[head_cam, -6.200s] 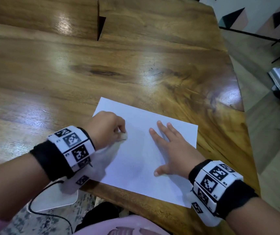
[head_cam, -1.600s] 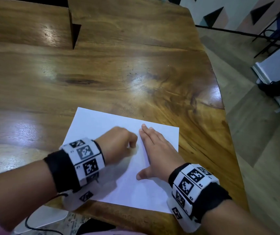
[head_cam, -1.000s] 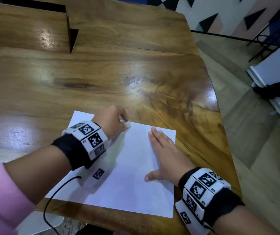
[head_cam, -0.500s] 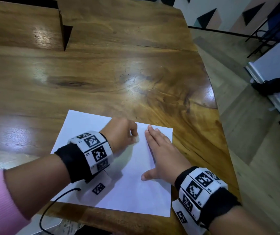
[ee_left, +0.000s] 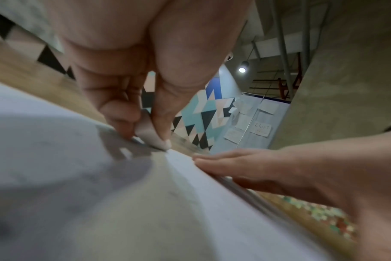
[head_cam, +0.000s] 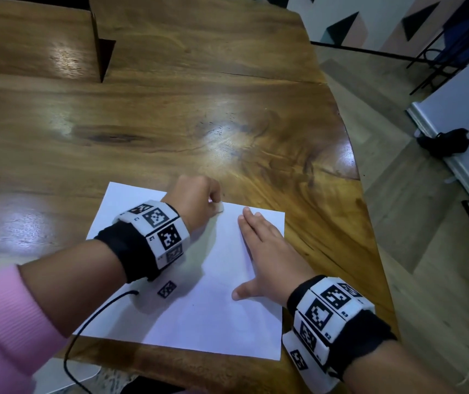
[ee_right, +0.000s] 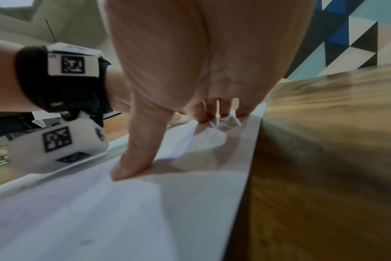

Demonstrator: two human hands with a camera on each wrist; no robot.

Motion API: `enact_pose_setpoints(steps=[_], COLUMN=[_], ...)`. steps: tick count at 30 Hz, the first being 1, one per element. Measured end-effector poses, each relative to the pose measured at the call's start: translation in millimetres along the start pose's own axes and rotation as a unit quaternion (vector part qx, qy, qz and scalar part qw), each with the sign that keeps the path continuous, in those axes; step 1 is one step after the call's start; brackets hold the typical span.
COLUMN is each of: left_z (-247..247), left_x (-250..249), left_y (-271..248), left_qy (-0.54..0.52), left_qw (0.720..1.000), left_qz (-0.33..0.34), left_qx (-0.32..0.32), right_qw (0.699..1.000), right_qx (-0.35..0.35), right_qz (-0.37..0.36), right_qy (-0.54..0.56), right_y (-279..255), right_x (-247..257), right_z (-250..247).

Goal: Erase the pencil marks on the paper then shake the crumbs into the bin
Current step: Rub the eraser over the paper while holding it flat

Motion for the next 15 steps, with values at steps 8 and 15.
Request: enact_pose_setpoints(steps=[8, 15], left_z=[6, 24], left_x=[-9, -13], left_y=[3, -10], left_qy=[0.017, 0.034], left_qw=[0.999, 0.991], left_qz=[0.014, 0.033], left_qx=[0.042, 0.123], right_qw=[1.000, 1.000], right_qx=[-0.002, -0.004], right_qz=[-0.002, -0.001], right_qy=[-0.003, 0.002], right_y=[1, 1], right_x=[-1, -2], right_z=[1, 2])
Point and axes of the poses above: each hand's wrist, its own y-axis towards the middle knuckle, its own z-axis out of the palm, x = y × z, the point moved 5 cm from there along y, towards the middle knuckle, and after that the axes turned 11 degrees about -y, right-handed, at the moved point
